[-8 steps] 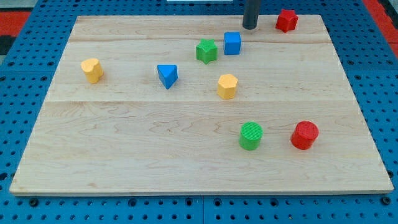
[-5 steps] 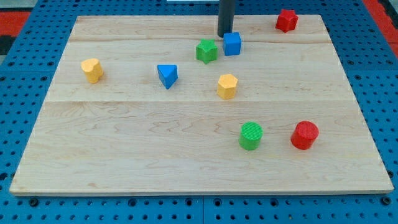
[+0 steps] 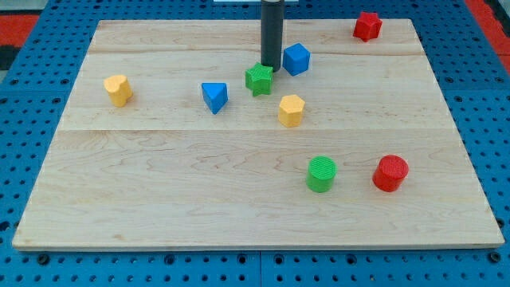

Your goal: Slide the blue cube towards the red star

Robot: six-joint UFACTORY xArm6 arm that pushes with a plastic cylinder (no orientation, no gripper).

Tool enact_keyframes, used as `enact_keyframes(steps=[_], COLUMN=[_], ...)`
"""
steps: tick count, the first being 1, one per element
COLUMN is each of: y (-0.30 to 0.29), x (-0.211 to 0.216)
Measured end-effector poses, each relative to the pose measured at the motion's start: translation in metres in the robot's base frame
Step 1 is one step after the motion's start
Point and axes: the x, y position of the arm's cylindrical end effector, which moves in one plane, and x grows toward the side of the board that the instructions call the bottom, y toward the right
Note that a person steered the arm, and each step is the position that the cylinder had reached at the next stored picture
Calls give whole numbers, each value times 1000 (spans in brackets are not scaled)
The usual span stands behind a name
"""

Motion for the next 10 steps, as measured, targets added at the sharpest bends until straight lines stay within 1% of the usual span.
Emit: enact_keyframes(steps=[1,2,4,5,6,8,10], y=[29,41,32,3,4,20,53], x=[0,-3,-7,-8,-17,-22,-22])
